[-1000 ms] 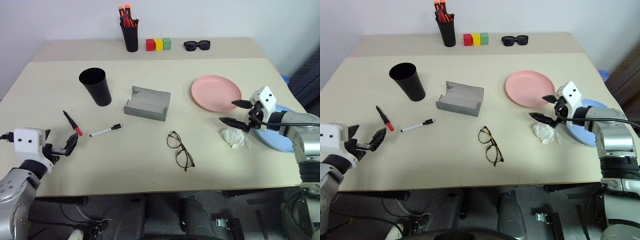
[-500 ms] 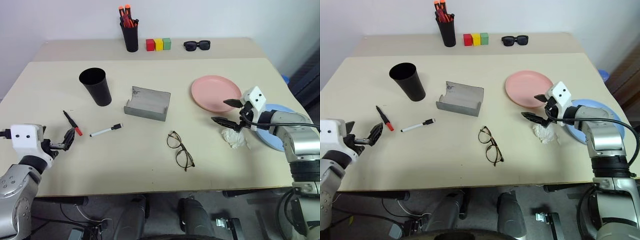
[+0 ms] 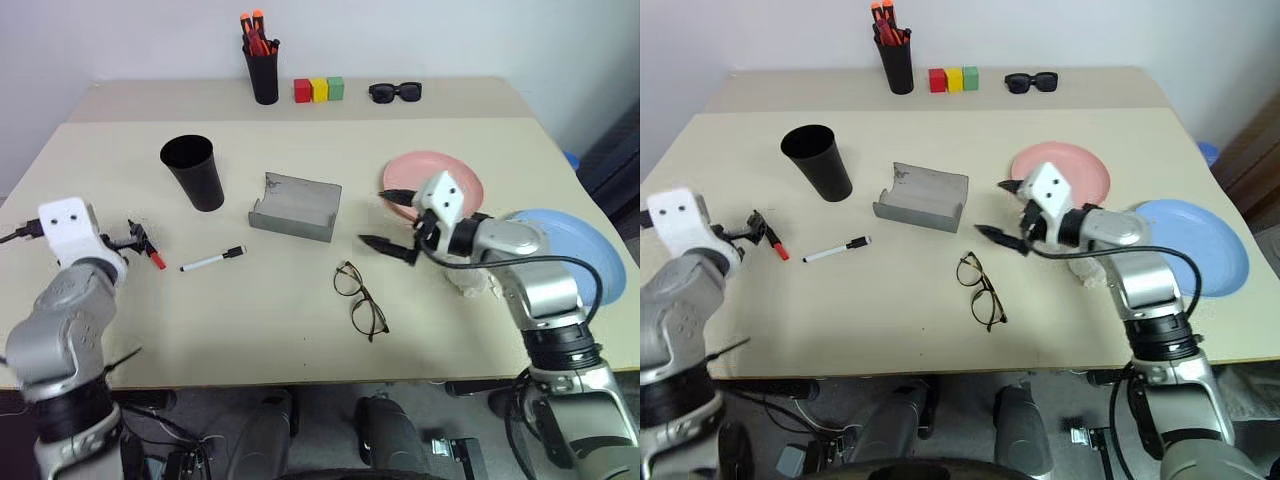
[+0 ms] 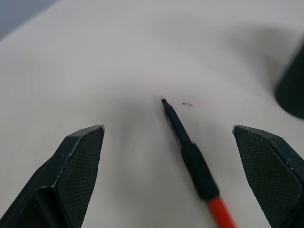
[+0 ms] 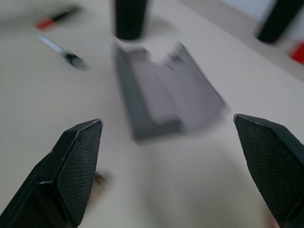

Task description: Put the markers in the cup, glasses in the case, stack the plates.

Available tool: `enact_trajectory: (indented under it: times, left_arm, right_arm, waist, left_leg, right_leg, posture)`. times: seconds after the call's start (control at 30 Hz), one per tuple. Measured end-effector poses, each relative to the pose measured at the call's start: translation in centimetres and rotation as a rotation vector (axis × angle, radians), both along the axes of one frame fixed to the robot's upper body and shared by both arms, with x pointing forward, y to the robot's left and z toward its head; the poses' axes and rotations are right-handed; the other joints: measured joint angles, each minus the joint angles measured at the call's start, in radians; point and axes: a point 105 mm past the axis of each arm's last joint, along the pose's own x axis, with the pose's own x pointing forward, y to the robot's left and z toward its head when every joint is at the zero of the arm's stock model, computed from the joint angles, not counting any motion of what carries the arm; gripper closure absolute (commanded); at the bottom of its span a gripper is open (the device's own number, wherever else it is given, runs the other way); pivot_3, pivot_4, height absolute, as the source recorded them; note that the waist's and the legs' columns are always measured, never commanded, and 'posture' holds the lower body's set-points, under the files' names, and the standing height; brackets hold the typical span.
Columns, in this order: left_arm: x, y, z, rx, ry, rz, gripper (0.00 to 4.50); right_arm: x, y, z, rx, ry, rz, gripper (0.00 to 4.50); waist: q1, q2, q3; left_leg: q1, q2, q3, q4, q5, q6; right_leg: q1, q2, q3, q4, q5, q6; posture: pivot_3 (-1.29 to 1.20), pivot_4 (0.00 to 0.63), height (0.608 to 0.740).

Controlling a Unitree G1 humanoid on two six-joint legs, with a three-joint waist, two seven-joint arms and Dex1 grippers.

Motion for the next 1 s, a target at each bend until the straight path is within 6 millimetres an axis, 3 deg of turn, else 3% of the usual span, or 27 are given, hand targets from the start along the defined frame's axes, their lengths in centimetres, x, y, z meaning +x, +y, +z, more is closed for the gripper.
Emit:
enact_trajectory:
  times: [0.1,0.3,0.37,0.47,0.7,0.77,0.87,1.0]
  left_arm:
    - [1.1,-0.5,-0.6,-0.046,0.134,0.056,0.05]
    - [1.6,-2.9,-3.2,-0.197,0.339,0.051,0.05]
    - [1.7,-3.1,-3.2,-0.228,0.355,0.064,0.05]
    - [1.7,-3.3,-3.3,-0.266,0.37,0.085,0.87]
    - [1.6,-2.9,-3.3,-0.32,0.348,0.151,4.38]
    - [1.8,-2.6,-3.2,-0.349,0.296,0.178,4.38]
    - [2.2,-0.2,-1.5,-0.254,0.0,0.226,4.38]
    - [2.3,1.2,3.9,-0.03,-0.304,0.203,4.38]
  right_arm:
    - [-1.7,2.4,-0.6,0.034,0.028,0.066,0.0]
    - [-3.1,3.8,-1.9,0.048,0.071,0.088,0.0]
    - [-3.4,3.9,-2.1,0.05,0.076,0.088,0.0]
    - [-3.6,4.0,-2.5,0.051,0.085,0.084,0.0]
    - [-3.6,4.1,-2.4,0.054,0.078,0.077,0.0]
    - [-3.7,4.1,-2.4,0.053,0.078,0.079,0.0]
    - [-3.8,4.3,-2.6,0.047,0.084,0.09,0.0]
    - [-3.8,4.5,-2.6,0.048,0.085,0.094,0.0]
  waist:
    - [-0.001,0.0,0.0]
    - [-0.01,-0.001,0.0]
    - [-0.011,-0.001,0.0]
    - [-0.011,-0.001,0.0]
    - [-0.011,-0.001,0.0]
    - [-0.01,-0.001,0.0]
    - [-0.014,-0.001,0.0]
    - [-0.001,-0.002,0.0]
  left_leg:
    - [0.0,-0.001,0.0,0.0,0.0,0.0]
    - [0.0,-0.001,0.0,0.0,0.0,-0.001]
    - [0.0,-0.001,0.0,-0.001,0.0,-0.001]
    - [0.0,-0.001,0.0,-0.001,0.0,-0.002]
    - [0.001,0.0,0.0,-0.001,0.0,-0.002]
    - [0.001,0.0,0.0,-0.001,0.0,-0.002]
    - [0.0,0.001,0.002,-0.002,0.001,-0.004]
    - [0.0,0.0,0.003,-0.002,0.001,-0.005]
  right_leg:
    - [-0.001,0.0,0.0,0.0,0.0,0.001]
    - [-0.001,0.001,0.0,0.001,0.001,0.001]
    - [-0.001,0.001,0.0,0.001,0.001,0.001]
    - [-0.001,0.001,0.0,0.001,0.001,0.001]
    - [-0.001,0.001,0.0,0.001,0.001,0.001]
    - [-0.001,0.001,0.0,0.001,0.001,0.001]
    - [-0.003,0.001,0.001,0.001,0.001,0.0]
    - [-0.002,0.001,0.0,0.0,0.001,0.0]
  posture:
    - [0.0,0.15,0.74]
    - [0.0,0.15,0.74]
    - [0.0,0.15,0.74]
    - [0.0,0.15,0.74]
    - [0.0,0.15,0.74]
    - [0.0,0.15,0.74]
    - [0.0,0.15,0.74]
    - [0.0,0.15,0.74]
